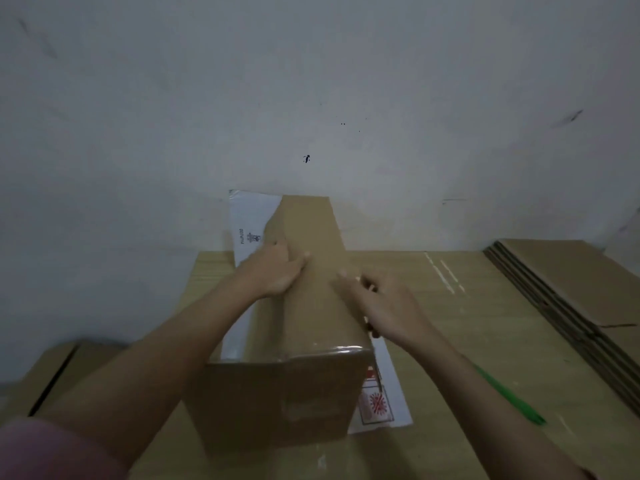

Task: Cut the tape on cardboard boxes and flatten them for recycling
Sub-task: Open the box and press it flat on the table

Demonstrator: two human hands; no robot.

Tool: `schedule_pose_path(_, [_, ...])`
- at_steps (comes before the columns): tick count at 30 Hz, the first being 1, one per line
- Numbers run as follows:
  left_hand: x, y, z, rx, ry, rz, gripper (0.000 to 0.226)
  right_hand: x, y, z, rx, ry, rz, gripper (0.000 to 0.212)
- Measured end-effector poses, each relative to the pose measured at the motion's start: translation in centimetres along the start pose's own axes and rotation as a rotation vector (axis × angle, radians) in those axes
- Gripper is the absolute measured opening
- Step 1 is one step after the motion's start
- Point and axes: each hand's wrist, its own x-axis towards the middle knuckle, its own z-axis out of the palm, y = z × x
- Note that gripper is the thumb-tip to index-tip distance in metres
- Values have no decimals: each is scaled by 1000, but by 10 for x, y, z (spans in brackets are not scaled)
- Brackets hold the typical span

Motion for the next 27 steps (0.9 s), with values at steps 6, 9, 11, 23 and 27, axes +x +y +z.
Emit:
schedule_pose_path(6, [-11, 16, -13, 358, -41, 115, 52, 4, 24, 26, 653, -209, 465, 57])
schedule_pose_path(9, [-25, 27, 4, 275, -75, 56, 76, 2, 23, 26, 713, -237, 490, 65])
schedule_pose_path(11, [-26, 24, 9, 247, -44, 74, 79, 3, 25, 23, 704, -219, 490, 90])
schedule_pose_path(23, [-4, -2, -23, 417, 251, 738, 72, -49, 12, 16, 934, 362, 148, 29])
schedule_pose_path(27, [-17, 11, -26, -140, 279, 654, 56, -12, -4, 8, 911, 476, 211, 26])
